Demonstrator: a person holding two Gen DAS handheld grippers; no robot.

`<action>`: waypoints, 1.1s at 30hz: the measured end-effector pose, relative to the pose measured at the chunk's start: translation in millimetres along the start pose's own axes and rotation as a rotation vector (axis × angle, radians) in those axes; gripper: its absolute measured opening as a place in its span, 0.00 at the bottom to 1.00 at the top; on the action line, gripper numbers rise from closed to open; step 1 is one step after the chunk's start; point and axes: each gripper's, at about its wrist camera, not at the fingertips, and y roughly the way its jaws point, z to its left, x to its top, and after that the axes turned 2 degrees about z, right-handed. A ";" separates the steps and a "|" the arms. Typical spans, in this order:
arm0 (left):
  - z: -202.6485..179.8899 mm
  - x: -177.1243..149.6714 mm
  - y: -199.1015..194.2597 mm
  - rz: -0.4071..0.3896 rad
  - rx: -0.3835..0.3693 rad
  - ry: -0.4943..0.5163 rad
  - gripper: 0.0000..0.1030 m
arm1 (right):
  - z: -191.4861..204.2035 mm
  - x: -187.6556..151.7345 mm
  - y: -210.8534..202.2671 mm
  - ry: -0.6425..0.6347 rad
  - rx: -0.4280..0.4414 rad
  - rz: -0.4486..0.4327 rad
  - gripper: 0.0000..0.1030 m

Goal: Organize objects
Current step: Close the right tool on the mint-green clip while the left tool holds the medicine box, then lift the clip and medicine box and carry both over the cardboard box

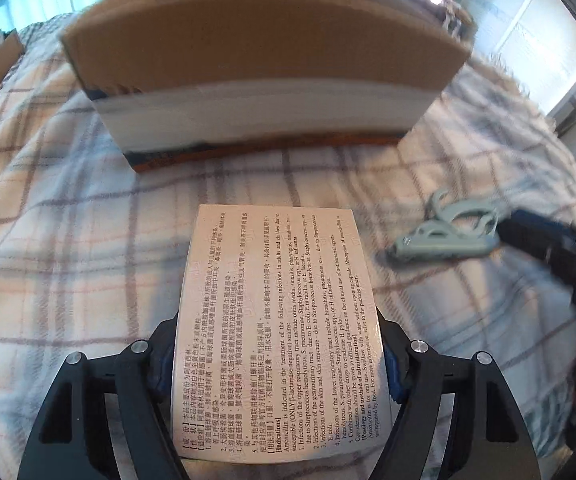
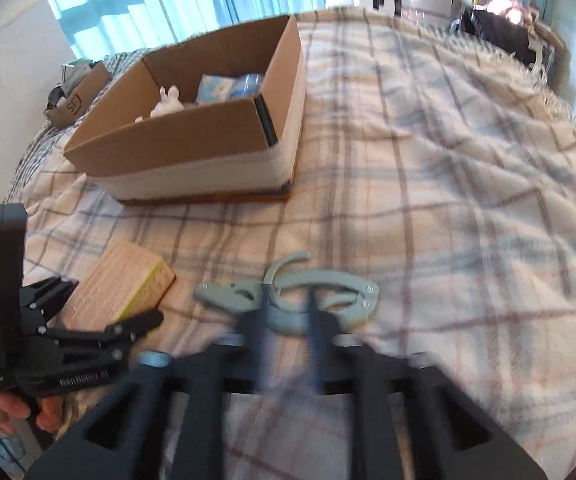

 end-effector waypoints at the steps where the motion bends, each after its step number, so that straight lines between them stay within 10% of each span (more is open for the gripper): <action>1: 3.5 0.1 -7.4 -0.033 0.001 -0.015 0.75 | 1.8 -0.8 -0.2 -0.005 0.001 0.002 0.56; 8: 40.5 -3.9 -44.2 -0.202 0.031 -0.137 0.75 | 15.6 -4.7 41.5 0.000 -0.065 0.184 0.68; 18: 51.5 -1.8 -29.7 -0.179 -0.004 -0.209 0.75 | -2.3 24.4 62.6 0.257 0.042 0.110 0.74; 22: 50.1 -3.0 -26.8 -0.171 0.002 -0.206 0.75 | 7.6 29.0 67.4 0.189 -0.035 0.095 0.33; 33: 32.3 -11.4 -47.9 -0.204 0.031 -0.187 0.75 | 18.1 15.4 0.4 0.073 0.049 -0.064 0.12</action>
